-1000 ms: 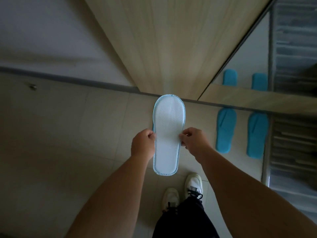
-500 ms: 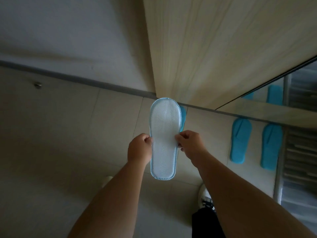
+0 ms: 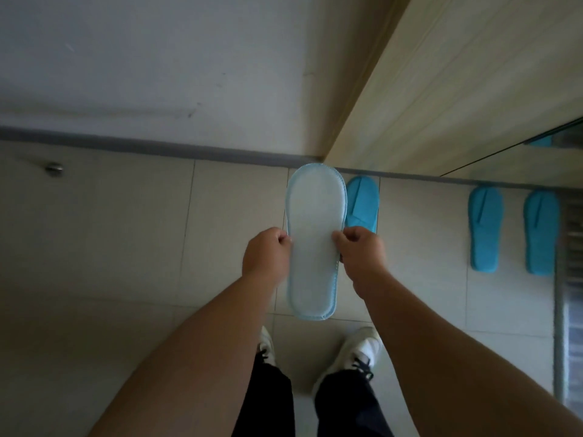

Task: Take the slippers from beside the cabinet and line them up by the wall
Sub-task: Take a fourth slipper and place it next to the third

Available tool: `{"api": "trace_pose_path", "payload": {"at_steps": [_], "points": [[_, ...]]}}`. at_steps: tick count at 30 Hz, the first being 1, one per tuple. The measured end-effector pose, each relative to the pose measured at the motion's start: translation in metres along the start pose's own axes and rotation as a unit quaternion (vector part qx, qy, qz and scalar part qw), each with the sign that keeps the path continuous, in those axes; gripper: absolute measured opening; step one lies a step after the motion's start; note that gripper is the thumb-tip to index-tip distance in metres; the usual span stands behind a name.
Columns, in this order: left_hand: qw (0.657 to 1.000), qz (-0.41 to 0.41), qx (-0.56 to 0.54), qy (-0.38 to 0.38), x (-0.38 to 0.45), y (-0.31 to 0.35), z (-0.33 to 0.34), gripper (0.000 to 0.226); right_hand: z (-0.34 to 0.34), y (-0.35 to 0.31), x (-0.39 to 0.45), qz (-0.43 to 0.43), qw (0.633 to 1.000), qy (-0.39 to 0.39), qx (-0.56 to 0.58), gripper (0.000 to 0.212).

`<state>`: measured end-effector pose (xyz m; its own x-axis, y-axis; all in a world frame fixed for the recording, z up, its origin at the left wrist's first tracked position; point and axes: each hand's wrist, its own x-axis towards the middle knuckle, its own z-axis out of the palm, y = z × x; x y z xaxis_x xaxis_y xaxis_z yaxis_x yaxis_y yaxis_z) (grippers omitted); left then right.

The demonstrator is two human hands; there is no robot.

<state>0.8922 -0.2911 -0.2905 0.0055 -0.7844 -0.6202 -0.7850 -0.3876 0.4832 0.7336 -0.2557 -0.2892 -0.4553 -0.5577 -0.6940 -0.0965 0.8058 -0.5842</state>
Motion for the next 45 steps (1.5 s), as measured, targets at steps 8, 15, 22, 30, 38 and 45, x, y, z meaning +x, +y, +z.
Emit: {"api": "trace_pose_path", "payload": {"at_steps": [8,15,22,30,38,45], "points": [[1.000,-0.004,0.006,-0.022,0.019,0.004,0.014,0.024,0.009,-0.002,0.017,-0.034,0.998,0.042,-0.029,0.011],[0.998,0.017,-0.061,-0.025,0.028,0.022,0.027,0.031,0.016,-0.006,0.014,-0.134,0.974,0.105,-0.147,0.009],[0.950,-0.040,-0.293,-0.101,0.025,0.031,0.035,0.030,0.026,0.006,0.011,-0.203,0.965,0.061,-0.153,0.014],[0.958,-0.043,-0.259,-0.114,0.034,0.011,0.030,0.022,0.023,0.016,0.018,-0.196,0.972,0.033,-0.125,0.013],[0.964,-0.022,-0.221,-0.146,0.051,-0.004,0.025,0.024,0.012,0.023,0.051,0.017,0.999,-0.025,-0.040,0.046],[0.990,-0.008,-0.118,-0.074,0.074,-0.014,0.039,0.025,0.022,0.039,0.079,0.022,0.999,-0.042,0.012,0.011]]}}
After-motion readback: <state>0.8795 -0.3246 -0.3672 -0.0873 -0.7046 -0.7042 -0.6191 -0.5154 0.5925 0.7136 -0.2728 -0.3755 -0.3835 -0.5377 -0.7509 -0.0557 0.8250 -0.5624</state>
